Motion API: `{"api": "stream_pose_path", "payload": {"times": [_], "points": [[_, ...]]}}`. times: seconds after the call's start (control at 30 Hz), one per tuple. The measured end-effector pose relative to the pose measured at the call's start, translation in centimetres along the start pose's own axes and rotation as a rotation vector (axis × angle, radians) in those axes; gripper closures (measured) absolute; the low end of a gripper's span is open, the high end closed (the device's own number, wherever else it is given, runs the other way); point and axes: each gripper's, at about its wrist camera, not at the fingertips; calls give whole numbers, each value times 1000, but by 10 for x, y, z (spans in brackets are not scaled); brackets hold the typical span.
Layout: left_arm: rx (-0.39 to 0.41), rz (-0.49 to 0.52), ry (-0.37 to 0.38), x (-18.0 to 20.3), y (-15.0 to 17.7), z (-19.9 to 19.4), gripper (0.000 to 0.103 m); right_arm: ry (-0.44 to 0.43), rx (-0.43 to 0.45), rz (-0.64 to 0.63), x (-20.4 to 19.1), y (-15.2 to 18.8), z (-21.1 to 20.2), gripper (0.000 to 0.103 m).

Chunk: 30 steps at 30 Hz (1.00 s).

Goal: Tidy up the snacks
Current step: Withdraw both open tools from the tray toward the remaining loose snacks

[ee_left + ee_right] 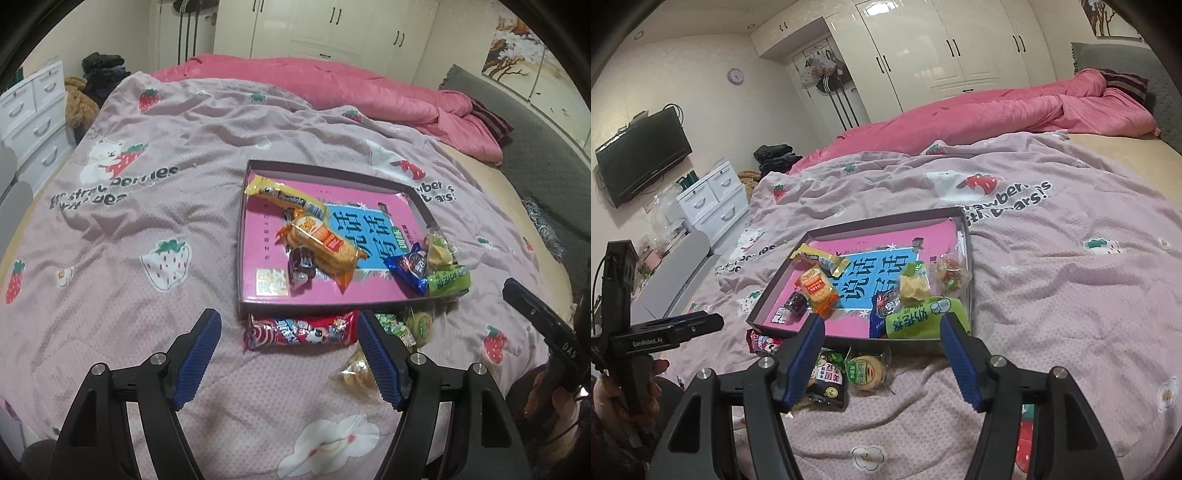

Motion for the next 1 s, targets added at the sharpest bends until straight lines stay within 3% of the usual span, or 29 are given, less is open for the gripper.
{"api": "stream_pose_path", "payload": {"times": [0.3,0.47,1.0], "points": [[-77,50,19,10,16,13,26,-11,-28,-2,-6,6,1,38],[-134,6,87,12,23,22,26,-15,-35,-17,-11,7,3,38],[-228,-55,137,24,39,38,26,-28,-92,-11,-17,14,13,38]]}}
Point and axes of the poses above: each gripper's, at about its wrist camera, not at the fingertips, and z roughly the way its jaws point, x to its right, y to its underside, and after that the axes turned 1 degree about -z, right-handed
